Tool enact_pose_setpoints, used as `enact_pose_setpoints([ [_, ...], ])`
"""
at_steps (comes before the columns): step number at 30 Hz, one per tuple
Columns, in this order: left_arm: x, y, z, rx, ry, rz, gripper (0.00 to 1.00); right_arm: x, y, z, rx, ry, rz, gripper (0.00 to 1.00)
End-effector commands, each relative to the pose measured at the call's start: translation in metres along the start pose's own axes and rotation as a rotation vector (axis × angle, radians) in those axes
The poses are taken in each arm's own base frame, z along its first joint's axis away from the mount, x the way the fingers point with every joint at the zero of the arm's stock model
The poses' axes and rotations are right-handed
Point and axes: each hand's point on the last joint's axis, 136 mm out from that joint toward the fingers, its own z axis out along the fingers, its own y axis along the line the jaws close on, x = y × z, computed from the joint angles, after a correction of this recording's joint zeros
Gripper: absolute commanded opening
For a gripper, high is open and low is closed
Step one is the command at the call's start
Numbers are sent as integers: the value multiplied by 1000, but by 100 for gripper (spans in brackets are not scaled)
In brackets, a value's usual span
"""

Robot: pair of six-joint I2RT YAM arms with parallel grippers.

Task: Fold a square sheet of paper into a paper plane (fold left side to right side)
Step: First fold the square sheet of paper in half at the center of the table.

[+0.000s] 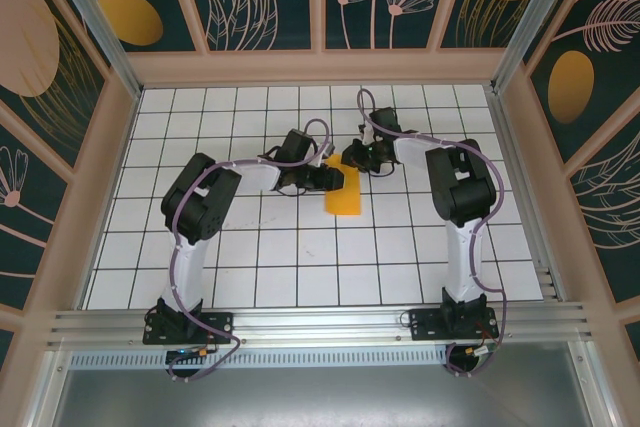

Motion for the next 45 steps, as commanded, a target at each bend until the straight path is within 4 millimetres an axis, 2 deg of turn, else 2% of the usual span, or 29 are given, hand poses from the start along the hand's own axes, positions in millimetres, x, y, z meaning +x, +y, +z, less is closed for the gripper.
enact_pose_setpoints([
  [1, 29, 9, -5, -44, 70, -12, 41, 20, -32, 13, 110, 58, 42, 21],
  [6, 43, -2, -10, -11, 89, 19, 41, 25, -37, 13, 129, 62, 51, 21],
  [11, 66, -9, -9, 10, 130, 44, 41, 27, -38, 14, 133, 68, 55, 21],
  [17, 88, -4, -14, -14, 162, 35, 42, 28, -37, 15, 133, 71, 56, 21],
  [25, 113, -11, -14, -31, 216, 65, 42, 29, -37, 17, 134, 77, 58, 21],
  [28, 115, -11, -15, -36, 216, 62, 42, 28, -36, 17, 133, 75, 56, 21],
  [29, 126, -5, -17, -47, 232, 47, 42, 29, -36, 17, 133, 77, 56, 21],
  [35, 138, -3, -26, -39, 217, 18, 42, 27, -34, 19, 131, 79, 52, 21],
  [39, 131, -18, -34, 0, 192, 40, 45, 29, -34, 20, 130, 86, 51, 21],
  [45, 78, -60, -59, 67, 85, 107, 47, 29, -31, 19, 127, 86, 45, 21],
])
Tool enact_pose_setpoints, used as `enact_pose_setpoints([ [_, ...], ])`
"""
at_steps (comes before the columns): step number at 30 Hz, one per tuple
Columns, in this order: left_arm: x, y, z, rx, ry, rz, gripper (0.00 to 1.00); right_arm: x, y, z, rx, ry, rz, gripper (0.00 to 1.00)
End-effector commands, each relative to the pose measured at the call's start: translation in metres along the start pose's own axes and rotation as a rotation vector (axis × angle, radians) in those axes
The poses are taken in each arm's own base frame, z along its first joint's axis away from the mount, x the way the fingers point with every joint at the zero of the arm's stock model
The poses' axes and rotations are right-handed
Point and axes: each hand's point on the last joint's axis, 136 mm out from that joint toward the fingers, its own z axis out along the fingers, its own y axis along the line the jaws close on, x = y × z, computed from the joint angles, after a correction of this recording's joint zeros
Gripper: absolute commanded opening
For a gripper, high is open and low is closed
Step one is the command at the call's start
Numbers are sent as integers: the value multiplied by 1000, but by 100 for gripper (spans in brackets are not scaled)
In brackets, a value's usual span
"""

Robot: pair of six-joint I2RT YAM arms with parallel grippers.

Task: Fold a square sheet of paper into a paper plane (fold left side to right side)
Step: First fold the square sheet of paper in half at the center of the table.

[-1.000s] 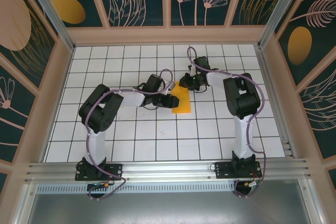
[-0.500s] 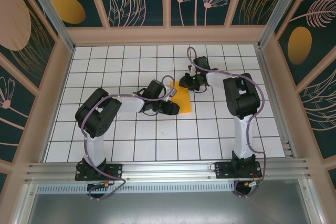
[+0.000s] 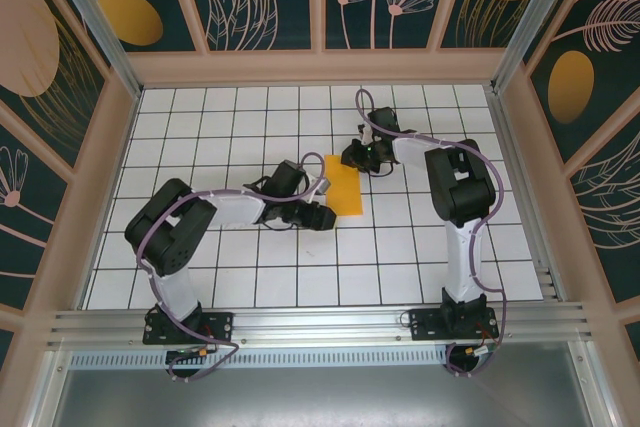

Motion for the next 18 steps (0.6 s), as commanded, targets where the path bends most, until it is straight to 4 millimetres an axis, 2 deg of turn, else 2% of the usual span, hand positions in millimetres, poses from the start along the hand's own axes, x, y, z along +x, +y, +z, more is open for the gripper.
enact_pose_setpoints([
  [1, -32, -26, -23, 50, -59, 27, 47, 28, -31, 19, 106, 88, 45, 21],
  [3, -50, -26, -28, 51, -94, 33, 47, 28, -30, 19, 105, 88, 44, 21],
  [5, -59, -17, -25, 38, -97, 19, 47, 29, -29, 18, 105, 89, 42, 21],
  [11, -77, 5, 3, 8, -78, 15, 46, 29, -28, 17, 107, 90, 34, 21],
  [15, -75, 21, 17, -16, -54, -8, 45, 30, -28, 18, 110, 92, 32, 21],
  [18, -62, 32, 22, -47, -28, -22, 45, 30, -27, 18, 113, 92, 28, 21],
])
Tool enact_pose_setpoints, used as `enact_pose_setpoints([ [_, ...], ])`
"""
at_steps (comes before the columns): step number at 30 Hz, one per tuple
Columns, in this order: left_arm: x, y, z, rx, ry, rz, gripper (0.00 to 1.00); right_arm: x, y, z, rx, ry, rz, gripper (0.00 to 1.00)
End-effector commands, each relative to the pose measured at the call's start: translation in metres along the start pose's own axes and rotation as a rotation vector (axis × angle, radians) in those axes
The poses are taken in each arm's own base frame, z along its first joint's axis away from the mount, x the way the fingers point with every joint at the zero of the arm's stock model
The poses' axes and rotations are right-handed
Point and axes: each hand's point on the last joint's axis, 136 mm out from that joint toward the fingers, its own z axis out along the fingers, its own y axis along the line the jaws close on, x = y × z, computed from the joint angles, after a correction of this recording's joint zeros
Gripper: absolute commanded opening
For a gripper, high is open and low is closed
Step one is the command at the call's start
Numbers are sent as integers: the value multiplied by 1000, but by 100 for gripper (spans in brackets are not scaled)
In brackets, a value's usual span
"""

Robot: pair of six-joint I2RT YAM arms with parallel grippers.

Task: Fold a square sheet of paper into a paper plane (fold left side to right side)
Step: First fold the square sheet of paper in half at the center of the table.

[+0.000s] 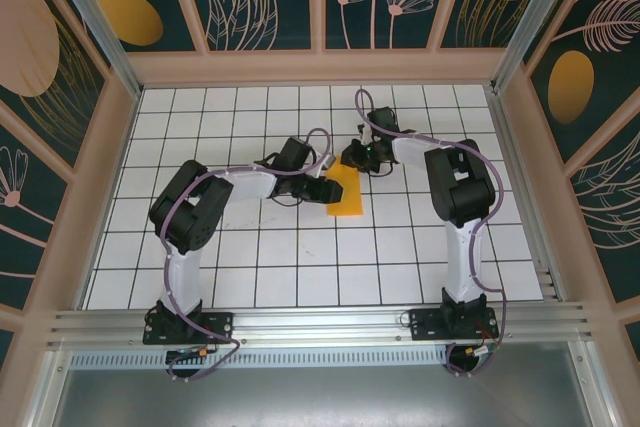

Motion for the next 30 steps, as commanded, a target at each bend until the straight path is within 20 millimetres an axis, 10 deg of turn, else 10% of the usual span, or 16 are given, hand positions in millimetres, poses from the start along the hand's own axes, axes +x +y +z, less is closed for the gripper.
enact_pose_setpoints([
  [1, 10, 9, 3, -32, 26, 9, 45, 29, -27, 17, 106, 91, 31, 21],
  [21, 107, 4, -3, -68, 173, -3, 45, 33, -27, 18, 120, 103, 26, 21],
  [30, 63, -49, -39, 23, 44, 75, 48, 18, 3, 9, 26, 71, -17, 23],
])
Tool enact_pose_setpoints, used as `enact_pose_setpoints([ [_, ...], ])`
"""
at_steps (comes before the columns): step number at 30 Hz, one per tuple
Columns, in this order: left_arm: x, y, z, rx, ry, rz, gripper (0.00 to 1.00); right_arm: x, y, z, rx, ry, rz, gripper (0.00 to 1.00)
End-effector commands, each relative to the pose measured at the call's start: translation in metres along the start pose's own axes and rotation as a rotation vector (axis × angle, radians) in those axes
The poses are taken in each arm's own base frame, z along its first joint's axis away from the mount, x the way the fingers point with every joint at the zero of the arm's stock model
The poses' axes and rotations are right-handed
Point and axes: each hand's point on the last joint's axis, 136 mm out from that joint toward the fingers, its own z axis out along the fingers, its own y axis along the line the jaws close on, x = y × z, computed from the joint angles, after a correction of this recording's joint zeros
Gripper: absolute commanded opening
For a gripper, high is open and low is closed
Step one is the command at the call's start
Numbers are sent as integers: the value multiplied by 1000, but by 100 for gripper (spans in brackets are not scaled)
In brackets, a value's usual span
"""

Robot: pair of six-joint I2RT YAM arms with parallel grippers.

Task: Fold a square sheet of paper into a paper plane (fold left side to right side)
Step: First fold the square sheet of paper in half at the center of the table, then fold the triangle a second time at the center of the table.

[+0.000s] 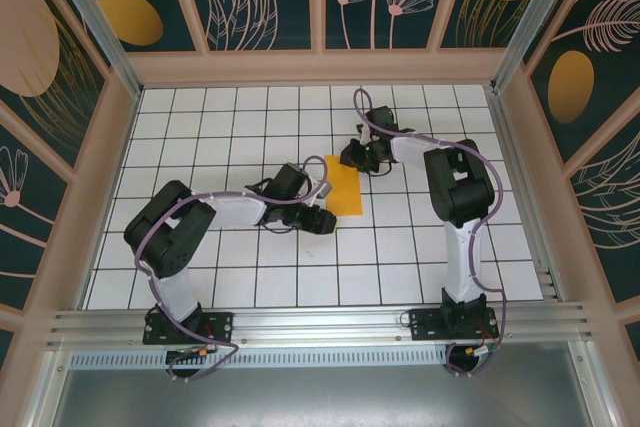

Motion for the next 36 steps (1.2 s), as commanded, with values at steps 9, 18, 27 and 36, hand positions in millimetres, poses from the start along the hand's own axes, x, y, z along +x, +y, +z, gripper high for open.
enact_pose_setpoints([
  [9, -92, -18, -60, 33, -248, -52, 48, -23, 51, -66, -52, -95, -127, 37],
  [18, -122, -3, -27, 62, -231, -107, 46, 21, 7, -99, 20, -116, -88, 47],
  [27, -112, 26, 3, 19, -161, -149, 43, 54, -23, -100, 72, -96, -37, 49],
  [36, -93, 51, 16, -59, -117, -187, 40, 65, -24, -100, 56, -70, -22, 52],
])
